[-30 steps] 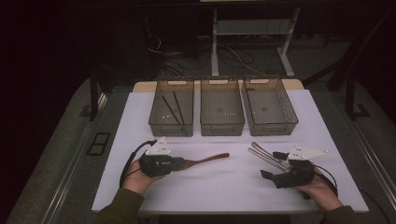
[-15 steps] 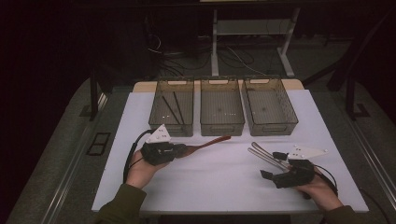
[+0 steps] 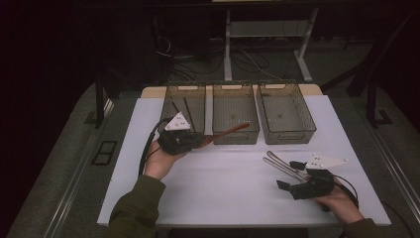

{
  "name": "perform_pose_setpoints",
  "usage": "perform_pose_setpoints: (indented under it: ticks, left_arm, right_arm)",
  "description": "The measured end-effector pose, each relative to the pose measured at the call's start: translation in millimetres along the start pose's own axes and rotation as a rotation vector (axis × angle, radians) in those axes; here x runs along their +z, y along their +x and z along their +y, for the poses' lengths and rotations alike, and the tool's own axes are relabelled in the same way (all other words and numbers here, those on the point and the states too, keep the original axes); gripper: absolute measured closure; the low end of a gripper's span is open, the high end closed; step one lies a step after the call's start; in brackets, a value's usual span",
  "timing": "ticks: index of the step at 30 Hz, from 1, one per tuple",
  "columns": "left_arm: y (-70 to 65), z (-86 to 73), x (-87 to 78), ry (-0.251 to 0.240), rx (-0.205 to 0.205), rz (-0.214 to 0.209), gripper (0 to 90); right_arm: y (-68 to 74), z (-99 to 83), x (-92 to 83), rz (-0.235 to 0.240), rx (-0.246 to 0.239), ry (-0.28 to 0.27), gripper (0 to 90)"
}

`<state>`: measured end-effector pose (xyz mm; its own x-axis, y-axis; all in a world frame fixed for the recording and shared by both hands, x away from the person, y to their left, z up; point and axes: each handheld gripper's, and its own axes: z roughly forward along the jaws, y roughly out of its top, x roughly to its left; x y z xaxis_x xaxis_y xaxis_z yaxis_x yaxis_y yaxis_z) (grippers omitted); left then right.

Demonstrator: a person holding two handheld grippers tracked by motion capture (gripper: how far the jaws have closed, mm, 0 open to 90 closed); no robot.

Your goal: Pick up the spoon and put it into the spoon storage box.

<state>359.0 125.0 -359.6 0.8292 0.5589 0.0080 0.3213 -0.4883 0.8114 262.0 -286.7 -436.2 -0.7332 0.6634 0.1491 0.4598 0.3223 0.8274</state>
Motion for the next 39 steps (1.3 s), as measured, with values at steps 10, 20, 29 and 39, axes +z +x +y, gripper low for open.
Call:
perform_pose_setpoints:
  ticks: [10,20,29,39]
  left_arm:
    - [17.1,32.4,22.5,0.025,-0.003,0.082,81.2]
    - [27.7,50.4,61.2,0.055,-0.046,0.142,81.2]
    - [31.5,56.4,90.4,0.112,-0.069,0.194,81.1]
    - [33.3,52.9,102.0,0.152,-0.075,0.191,80.1]
  right_arm:
    - [-0.5,-0.2,-0.6,-0.001,0.003,0.001,10.5]
    - [-1.3,-0.2,-2.5,-0.003,0.005,-0.005,10.5]
    - [-3.7,-0.8,-5.6,-0.006,0.012,-0.013,10.6]
    - [-4.0,-0.8,-6.3,-0.004,0.011,-0.018,10.5]
